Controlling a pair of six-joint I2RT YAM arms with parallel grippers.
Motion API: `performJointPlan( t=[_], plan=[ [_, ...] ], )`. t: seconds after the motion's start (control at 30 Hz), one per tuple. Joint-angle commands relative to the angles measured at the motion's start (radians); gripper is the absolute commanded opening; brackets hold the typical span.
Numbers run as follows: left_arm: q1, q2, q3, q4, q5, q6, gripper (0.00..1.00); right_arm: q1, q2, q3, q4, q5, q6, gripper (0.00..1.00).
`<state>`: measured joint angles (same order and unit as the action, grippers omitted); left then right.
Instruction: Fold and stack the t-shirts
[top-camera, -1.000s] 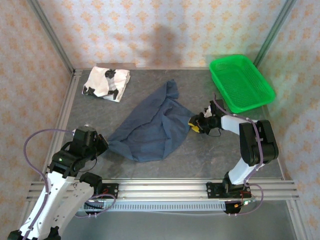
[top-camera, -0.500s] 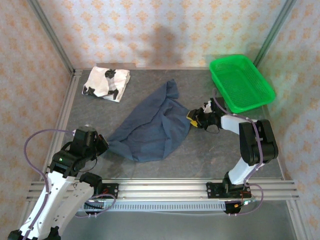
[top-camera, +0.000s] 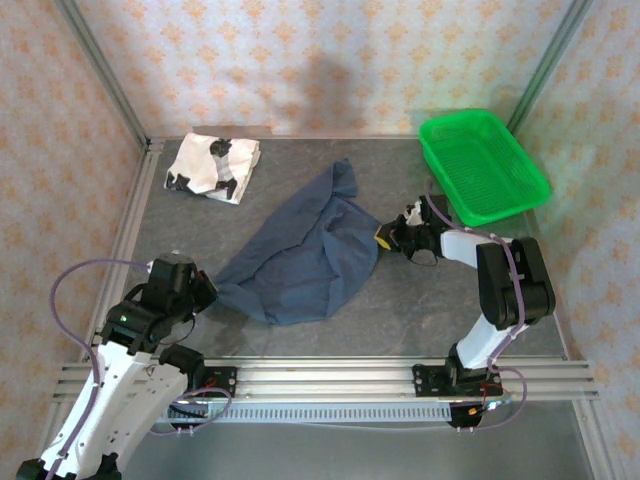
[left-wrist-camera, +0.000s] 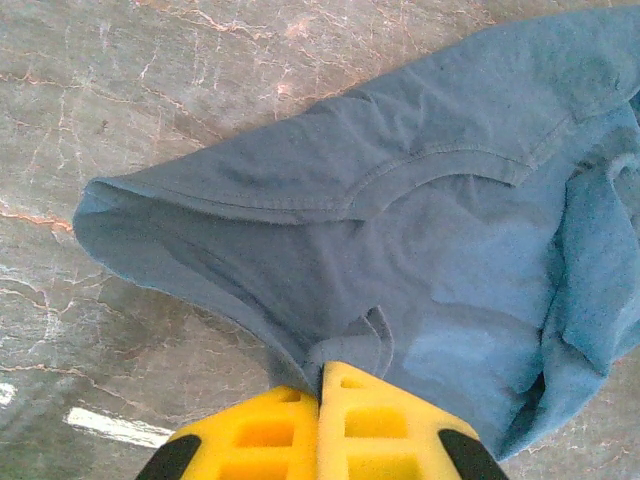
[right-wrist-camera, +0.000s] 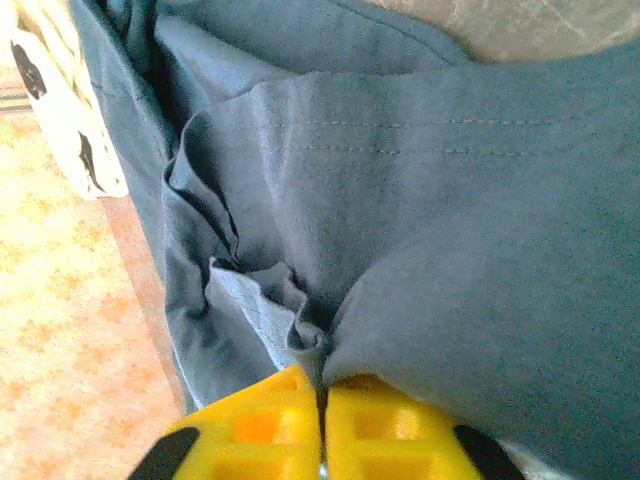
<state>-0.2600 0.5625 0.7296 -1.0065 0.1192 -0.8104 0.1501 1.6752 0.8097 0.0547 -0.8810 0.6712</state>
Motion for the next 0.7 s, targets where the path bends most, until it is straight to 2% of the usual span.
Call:
performJointPlan(
  t=[0.0,0.13,0.37,0.5,0.67],
  plan=[
    [0.000,-0.018,-0.005,-0.021,-0.024,0.001,0.00,0.008,-0.027,-0.006,0.039,-0.013,0.020,0.00],
    [0.001,-0.031,0.013,-0.042,-0.035,-0.001,0.00,0.005,-0.135,0.002,-0.052,-0.008,0.014,0.00],
    [0.001,-0.032,0.093,-0.054,-0.065,0.001,0.00,-0.049,-0.383,0.045,-0.425,0.047,-0.063,0.00],
    [0.001,-0.001,0.142,-0.042,-0.073,0.009,0.00,-0.075,-0.451,0.081,-0.683,0.108,-0.136,0.00],
    [0.002,0.039,0.189,-0.032,-0.076,0.026,0.00,-0.076,-0.541,0.015,-0.855,0.149,-0.164,0.00]
  ],
)
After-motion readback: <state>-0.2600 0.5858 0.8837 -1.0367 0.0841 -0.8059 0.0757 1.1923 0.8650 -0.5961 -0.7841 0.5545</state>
